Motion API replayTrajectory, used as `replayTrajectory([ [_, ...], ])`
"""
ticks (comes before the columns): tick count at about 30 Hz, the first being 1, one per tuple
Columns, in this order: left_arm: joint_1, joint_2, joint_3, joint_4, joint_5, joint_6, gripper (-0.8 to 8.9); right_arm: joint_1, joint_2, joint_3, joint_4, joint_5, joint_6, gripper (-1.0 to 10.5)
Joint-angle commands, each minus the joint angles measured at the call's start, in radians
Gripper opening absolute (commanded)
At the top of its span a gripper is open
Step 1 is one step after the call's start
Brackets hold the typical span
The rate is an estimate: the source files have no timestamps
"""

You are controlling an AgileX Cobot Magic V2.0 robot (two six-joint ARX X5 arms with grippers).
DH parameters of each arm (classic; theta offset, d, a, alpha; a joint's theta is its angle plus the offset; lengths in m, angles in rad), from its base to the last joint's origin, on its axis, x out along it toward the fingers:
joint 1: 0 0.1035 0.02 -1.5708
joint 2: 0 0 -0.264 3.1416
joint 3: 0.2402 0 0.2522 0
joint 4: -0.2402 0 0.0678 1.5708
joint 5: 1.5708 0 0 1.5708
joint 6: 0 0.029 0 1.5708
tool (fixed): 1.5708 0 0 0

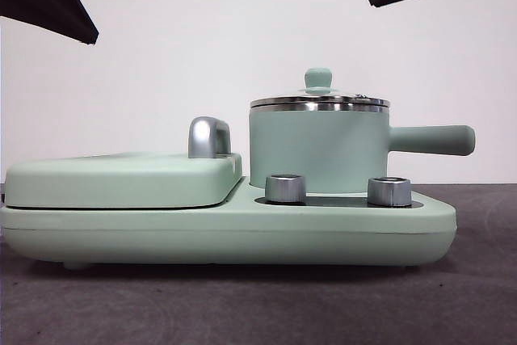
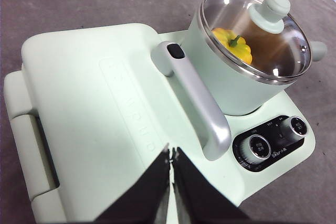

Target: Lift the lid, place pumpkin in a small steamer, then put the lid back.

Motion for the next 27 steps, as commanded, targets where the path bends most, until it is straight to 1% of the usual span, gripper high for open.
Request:
replayTrajectory([
  [1,-0.003,0.003,0.011,0.006,0.004,0.000,0.07,0.006,0.003,0.014,0.018,0.003,0.002,0.2],
  [6,-0.011,-0.003,0.011,-0.002,0.008,0.000,0.07,0.006,0.003,0.014,0.018,0.003,0.002,0.2],
  [7,-0.005,-0.008,0.011,-0.007,0.004,0.015,0.06,0.006,0.003,0.014,0.018,0.003,0.002,0.2],
  [8,0.009,-0.019,0.011,-0.008,-0.003,0.067,0.07,0.006,0.003,0.014,0.018,0.003,0.002,0.2],
  [10,0.035,-0.052,-0.002,-0.005,-0.006,0.072,0.07,0.006,0.003,0.014,0.018,0.003,0.002,0.2],
  [20,0.214,-0.361,-0.175,0.085,-0.066,0.078,0.07,0.006,0.003,0.014,0.019,0.003,0.002,0.2],
  [27,0.284,-0.557,-0.334,0.159,-0.112,0.079,0.07,0.006,0.003,0.014,0.019,0.003,0.002,0.2],
])
